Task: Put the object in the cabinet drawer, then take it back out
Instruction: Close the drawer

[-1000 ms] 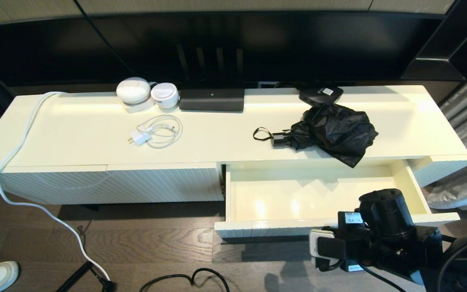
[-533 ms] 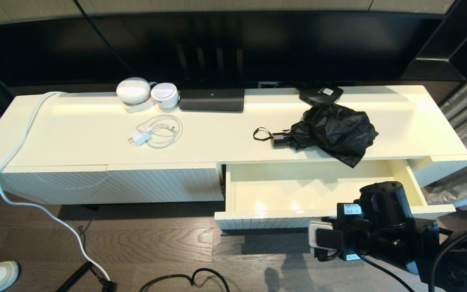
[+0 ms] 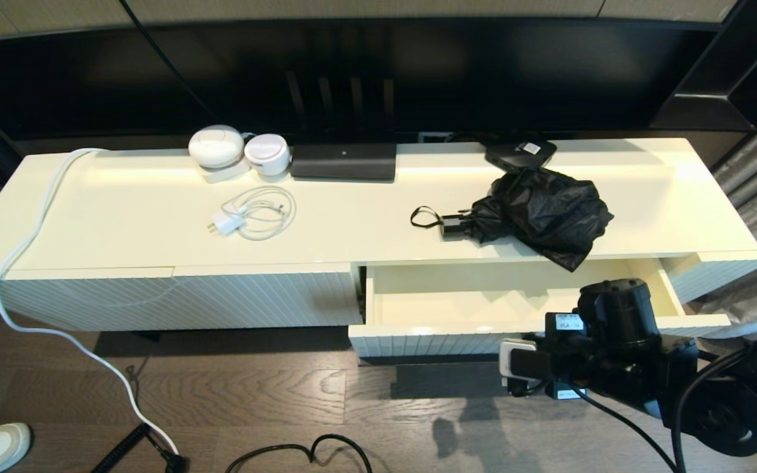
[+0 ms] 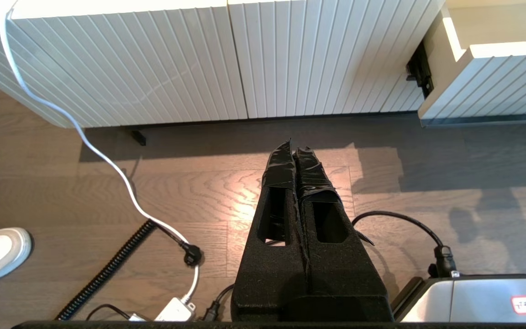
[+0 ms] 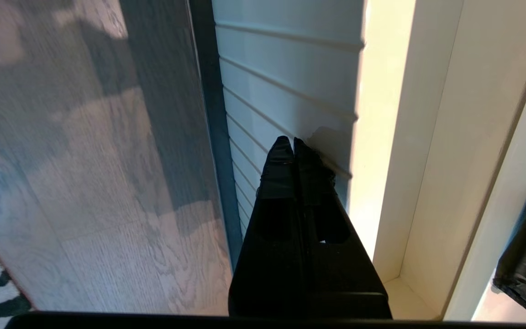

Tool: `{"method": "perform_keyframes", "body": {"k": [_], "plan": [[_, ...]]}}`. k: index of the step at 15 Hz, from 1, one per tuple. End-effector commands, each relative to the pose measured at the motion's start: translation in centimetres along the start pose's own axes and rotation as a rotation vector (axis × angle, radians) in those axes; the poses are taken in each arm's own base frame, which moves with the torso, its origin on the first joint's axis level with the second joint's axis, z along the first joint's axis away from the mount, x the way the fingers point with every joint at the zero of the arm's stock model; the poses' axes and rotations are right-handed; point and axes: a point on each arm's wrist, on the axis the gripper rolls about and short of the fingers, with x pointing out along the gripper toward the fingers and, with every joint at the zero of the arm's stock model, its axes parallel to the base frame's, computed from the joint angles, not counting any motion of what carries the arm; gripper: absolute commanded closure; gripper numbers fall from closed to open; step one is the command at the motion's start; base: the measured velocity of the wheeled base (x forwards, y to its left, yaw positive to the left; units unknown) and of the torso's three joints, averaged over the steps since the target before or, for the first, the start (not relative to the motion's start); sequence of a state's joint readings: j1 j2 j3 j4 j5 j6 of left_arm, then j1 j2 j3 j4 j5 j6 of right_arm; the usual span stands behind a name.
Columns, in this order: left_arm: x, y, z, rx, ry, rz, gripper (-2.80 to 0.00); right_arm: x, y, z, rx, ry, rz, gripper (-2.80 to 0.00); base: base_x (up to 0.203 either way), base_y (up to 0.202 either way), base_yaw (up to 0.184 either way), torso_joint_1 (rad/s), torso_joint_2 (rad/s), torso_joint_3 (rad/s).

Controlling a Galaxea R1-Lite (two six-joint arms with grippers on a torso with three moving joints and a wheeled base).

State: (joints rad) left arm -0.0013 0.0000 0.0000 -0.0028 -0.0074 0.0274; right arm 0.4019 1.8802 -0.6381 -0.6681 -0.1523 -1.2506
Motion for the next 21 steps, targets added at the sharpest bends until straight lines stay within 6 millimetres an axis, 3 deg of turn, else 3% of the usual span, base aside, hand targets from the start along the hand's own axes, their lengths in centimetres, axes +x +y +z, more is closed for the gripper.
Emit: {"method": "perform_keyframes", "body": {"k": [1, 21], "plan": [[0.0, 0.0, 0.0, 0.000, 0.003, -0.001, 0.00, 0.4, -0.3, -0.2, -0.010, 0.005, -0.009, 0.00, 0.000, 0.000, 0.000, 0.000, 0.00, 0.000], [0.0, 0.0, 0.0, 0.000, 0.003, -0.001, 0.00, 3.4, -4.2, 0.4, -0.010, -0.011, -0.122, 0.00, 0.000, 0.000, 0.000, 0.000, 0.00, 0.000]]}}
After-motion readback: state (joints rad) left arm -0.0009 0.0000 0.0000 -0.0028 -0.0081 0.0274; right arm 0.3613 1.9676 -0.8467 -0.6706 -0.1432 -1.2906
